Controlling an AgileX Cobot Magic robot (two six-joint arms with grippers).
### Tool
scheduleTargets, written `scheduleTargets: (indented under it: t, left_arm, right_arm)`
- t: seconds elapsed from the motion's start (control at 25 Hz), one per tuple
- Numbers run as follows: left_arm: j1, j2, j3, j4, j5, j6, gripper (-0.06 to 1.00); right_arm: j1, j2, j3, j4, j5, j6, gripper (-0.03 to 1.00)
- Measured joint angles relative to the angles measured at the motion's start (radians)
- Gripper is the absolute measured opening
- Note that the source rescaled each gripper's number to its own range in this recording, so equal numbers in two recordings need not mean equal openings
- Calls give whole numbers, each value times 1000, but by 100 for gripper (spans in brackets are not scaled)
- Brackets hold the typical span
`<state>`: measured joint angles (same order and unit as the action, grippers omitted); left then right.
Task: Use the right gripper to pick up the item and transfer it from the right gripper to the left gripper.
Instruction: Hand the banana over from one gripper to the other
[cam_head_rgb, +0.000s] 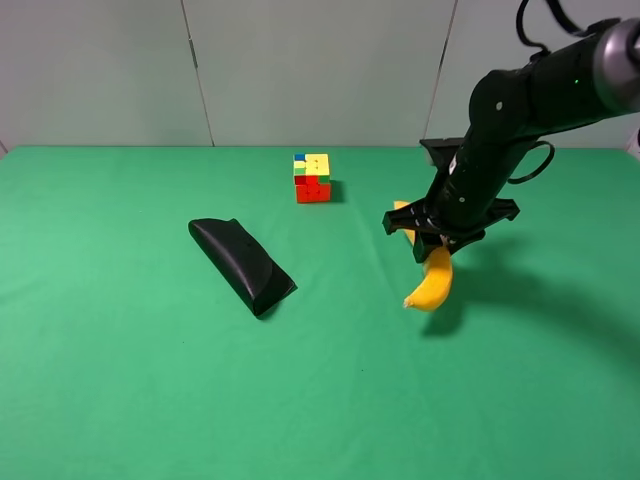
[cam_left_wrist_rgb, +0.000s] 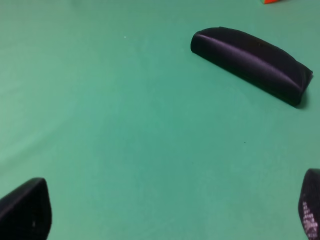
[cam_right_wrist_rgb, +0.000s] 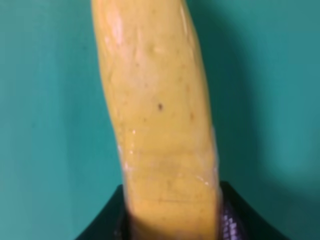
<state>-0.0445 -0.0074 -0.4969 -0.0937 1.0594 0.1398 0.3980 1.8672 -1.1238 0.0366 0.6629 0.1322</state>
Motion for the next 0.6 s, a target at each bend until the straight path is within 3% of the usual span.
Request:
scheduleTargets:
  t: [0.6]
  left_arm:
    - [0,0,0,0,0,0,98]
  right_arm:
    - [0,-207,0,163,143,-201,0]
